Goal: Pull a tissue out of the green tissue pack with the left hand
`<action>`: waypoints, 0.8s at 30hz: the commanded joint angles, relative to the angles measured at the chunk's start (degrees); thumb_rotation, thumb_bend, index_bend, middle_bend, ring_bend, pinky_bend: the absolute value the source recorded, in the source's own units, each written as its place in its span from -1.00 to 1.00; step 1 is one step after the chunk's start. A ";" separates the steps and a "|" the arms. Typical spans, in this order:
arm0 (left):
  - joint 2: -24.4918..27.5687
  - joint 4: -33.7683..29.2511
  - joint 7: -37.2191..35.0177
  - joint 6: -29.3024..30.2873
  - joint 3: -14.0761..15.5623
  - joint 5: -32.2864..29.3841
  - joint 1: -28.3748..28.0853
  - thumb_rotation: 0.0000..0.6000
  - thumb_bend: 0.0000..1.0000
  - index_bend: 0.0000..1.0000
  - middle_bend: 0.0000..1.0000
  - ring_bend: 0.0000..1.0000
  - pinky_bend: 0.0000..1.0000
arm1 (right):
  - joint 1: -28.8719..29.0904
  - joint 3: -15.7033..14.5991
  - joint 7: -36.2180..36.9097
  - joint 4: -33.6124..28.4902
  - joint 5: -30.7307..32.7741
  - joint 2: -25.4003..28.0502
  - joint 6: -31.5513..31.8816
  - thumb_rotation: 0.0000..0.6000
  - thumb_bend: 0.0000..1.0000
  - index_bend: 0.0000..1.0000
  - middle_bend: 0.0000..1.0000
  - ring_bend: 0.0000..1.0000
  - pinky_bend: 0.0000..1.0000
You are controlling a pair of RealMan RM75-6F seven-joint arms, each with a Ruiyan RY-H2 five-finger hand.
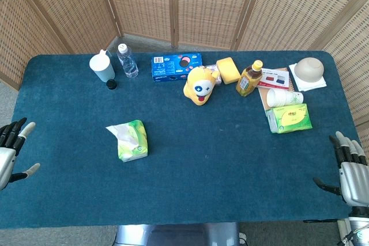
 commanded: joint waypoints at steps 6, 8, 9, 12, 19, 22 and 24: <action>-0.54 -0.85 1.53 -2.84 -0.94 -0.17 -1.73 1.00 -1.00 -0.91 -1.00 -1.00 -0.87 | -0.08 0.16 0.72 -0.02 0.13 0.27 0.05 0.95 -1.00 -1.00 -1.00 -1.00 -1.00; -1.02 -1.94 3.31 -5.09 -1.57 0.39 -3.67 1.00 -1.00 -0.91 -1.00 -1.00 -0.87 | 0.12 0.17 0.48 0.09 0.39 0.15 -0.43 0.95 -1.00 -1.00 -1.00 -1.00 -1.00; -1.34 -2.31 4.14 -6.00 -1.87 0.61 -4.50 1.00 -1.00 -0.91 -1.00 -1.00 -0.87 | 0.20 0.19 0.37 0.11 0.47 0.10 -0.57 0.94 -1.00 -1.00 -1.00 -1.00 -1.00; -3.35 -2.84 6.52 -9.42 -3.27 1.04 -7.80 1.00 -1.00 -0.87 -1.00 -1.00 -0.87 | 0.35 0.32 0.12 0.14 0.86 -0.03 -0.84 0.95 -1.00 -1.00 -1.00 -1.00 -1.00; -10.20 0.27 8.41 -17.78 -5.72 2.27 -15.95 1.00 -1.00 -0.76 -1.00 -1.00 -0.79 | 0.28 0.45 0.66 0.26 1.21 0.11 -0.88 0.95 -1.00 -1.00 -1.00 -1.00 -1.00; -12.53 0.50 13.14 -21.03 -6.80 0.22 -18.42 1.00 -1.00 -0.76 -1.00 -1.00 -0.79 | 0.36 0.42 0.99 0.47 1.39 0.13 -1.23 0.95 -1.00 -1.00 -1.00 -1.00 -1.00; -14.05 0.76 16.42 -22.91 -7.76 -2.26 -19.79 1.00 -1.00 -0.76 -1.00 -1.00 -0.78 | 0.35 0.51 1.38 0.55 1.55 0.24 -1.28 0.95 -1.00 -1.00 -1.00 -1.00 -1.00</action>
